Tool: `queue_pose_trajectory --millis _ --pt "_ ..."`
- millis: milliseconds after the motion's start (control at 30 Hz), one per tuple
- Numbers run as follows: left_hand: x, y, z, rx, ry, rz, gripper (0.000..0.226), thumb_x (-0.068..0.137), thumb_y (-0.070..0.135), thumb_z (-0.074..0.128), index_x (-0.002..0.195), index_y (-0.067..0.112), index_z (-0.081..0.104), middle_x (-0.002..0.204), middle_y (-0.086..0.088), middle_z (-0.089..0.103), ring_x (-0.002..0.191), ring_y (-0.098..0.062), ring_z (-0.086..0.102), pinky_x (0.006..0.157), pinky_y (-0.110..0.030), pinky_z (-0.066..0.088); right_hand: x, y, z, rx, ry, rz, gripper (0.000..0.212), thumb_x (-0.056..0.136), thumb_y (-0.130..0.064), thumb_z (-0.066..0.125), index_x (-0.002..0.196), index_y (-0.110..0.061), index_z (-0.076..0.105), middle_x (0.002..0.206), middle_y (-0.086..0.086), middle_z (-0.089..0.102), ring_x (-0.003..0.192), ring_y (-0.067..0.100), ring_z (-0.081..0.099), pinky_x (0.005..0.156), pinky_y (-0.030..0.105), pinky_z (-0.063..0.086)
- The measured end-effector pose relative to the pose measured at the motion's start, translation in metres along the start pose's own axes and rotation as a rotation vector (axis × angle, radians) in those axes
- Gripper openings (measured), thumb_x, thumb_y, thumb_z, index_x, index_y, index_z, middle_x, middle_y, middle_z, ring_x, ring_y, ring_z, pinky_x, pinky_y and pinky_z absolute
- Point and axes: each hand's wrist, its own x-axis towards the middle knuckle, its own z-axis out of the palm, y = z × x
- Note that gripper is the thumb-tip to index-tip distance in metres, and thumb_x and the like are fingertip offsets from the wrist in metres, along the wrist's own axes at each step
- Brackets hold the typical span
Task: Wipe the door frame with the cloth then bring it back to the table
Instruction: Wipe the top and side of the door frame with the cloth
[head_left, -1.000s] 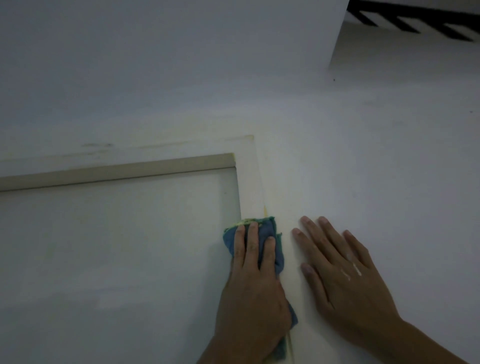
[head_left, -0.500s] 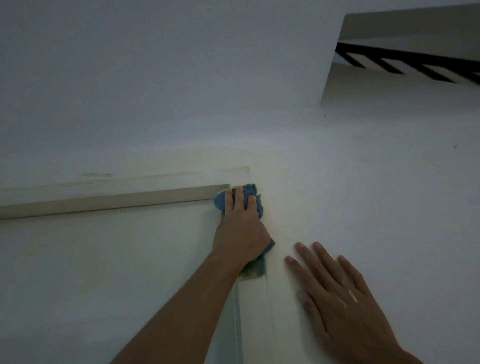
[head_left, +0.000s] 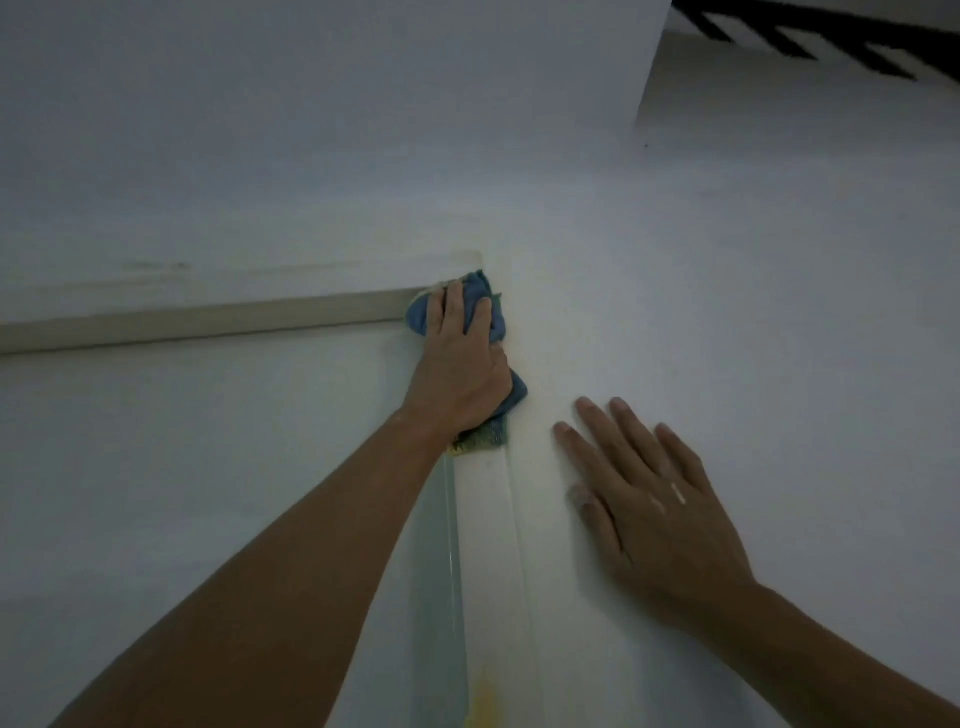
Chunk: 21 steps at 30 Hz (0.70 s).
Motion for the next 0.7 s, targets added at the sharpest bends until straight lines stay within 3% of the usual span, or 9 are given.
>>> queue_pose_trajectory --millis 67,233,467,700 --pt "-0.031 0.010 0.000 -0.068 -0.012 -0.001 0.055 0.092 0.014 0.035 0.139 -0.014 0.035 0.150 -0.037 0.021 0.141 -0.051 0.017 0.116 -0.059 0.007 -0.009 -0.005 0.001 0.003 -0.004 0.012 0.055 0.104 -0.042 0.020 0.156 -0.026 0.027 0.166 -0.002 0.018 0.154 0.018 0.010 0.122 0.048 0.018" --pt "-0.101 0.037 -0.014 -0.221 -0.167 -0.125 0.062 0.093 0.029 0.024 0.151 0.005 0.020 0.161 -0.016 -0.005 0.148 -0.029 -0.012 0.118 -0.036 -0.010 -0.020 -0.011 0.002 -0.014 -0.003 0.040 0.055 0.104 -0.041 0.021 0.156 -0.024 0.029 0.166 0.000 0.021 0.154 0.020 0.013 0.123 0.047 0.016" --pt "-0.176 0.068 -0.034 -0.431 -0.255 -0.174 0.058 0.096 0.029 0.025 0.151 0.012 0.023 0.162 -0.002 -0.007 0.147 -0.010 -0.017 0.121 -0.033 -0.006 -0.037 -0.023 0.000 0.003 -0.004 0.071 0.056 0.103 -0.039 0.024 0.156 -0.023 0.027 0.166 0.001 0.020 0.154 0.020 0.012 0.123 0.047 0.015" --pt "-0.231 0.091 -0.037 -0.462 -0.257 -0.156 0.057 0.099 0.030 0.024 0.153 0.014 0.016 0.162 0.001 -0.011 0.145 -0.006 -0.023 0.120 -0.029 -0.008 -0.059 -0.035 0.000 0.012 -0.027 0.060 0.056 0.103 -0.039 0.025 0.157 -0.022 0.026 0.167 0.000 0.017 0.155 0.019 0.008 0.123 0.048 0.014"
